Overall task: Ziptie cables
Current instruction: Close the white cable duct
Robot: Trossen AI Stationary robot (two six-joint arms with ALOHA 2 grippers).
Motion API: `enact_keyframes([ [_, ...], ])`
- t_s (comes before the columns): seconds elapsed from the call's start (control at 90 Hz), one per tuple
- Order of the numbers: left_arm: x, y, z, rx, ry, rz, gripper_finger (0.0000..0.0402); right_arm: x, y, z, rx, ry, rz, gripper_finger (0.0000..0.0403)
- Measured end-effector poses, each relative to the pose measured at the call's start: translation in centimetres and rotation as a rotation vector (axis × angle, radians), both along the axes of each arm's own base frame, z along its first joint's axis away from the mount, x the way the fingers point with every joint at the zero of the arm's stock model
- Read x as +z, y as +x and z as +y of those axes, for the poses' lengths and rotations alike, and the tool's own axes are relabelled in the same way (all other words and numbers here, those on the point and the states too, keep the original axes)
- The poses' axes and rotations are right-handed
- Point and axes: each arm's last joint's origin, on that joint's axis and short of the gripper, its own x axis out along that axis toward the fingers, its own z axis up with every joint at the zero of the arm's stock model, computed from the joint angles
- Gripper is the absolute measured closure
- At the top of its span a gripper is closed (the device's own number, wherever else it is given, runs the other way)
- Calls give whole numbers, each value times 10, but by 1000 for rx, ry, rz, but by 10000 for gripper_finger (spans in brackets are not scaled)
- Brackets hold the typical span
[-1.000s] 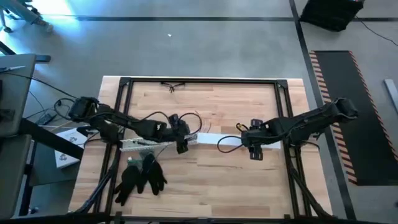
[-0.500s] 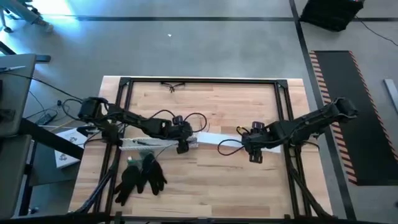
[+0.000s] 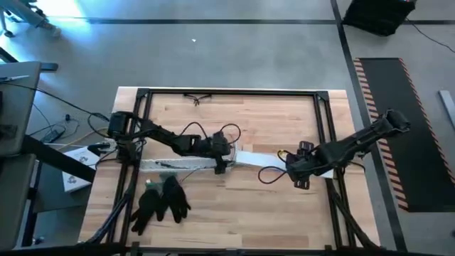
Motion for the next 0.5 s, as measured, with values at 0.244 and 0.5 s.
enact_keyframes([
  [0.244,63,12,-5,-27,30,80,119,14,-12,-1,-21,9,-99,171],
  [0.5,69,-19,-30,3,25,461,120,16,-8,1,-23,-26,-185,171],
])
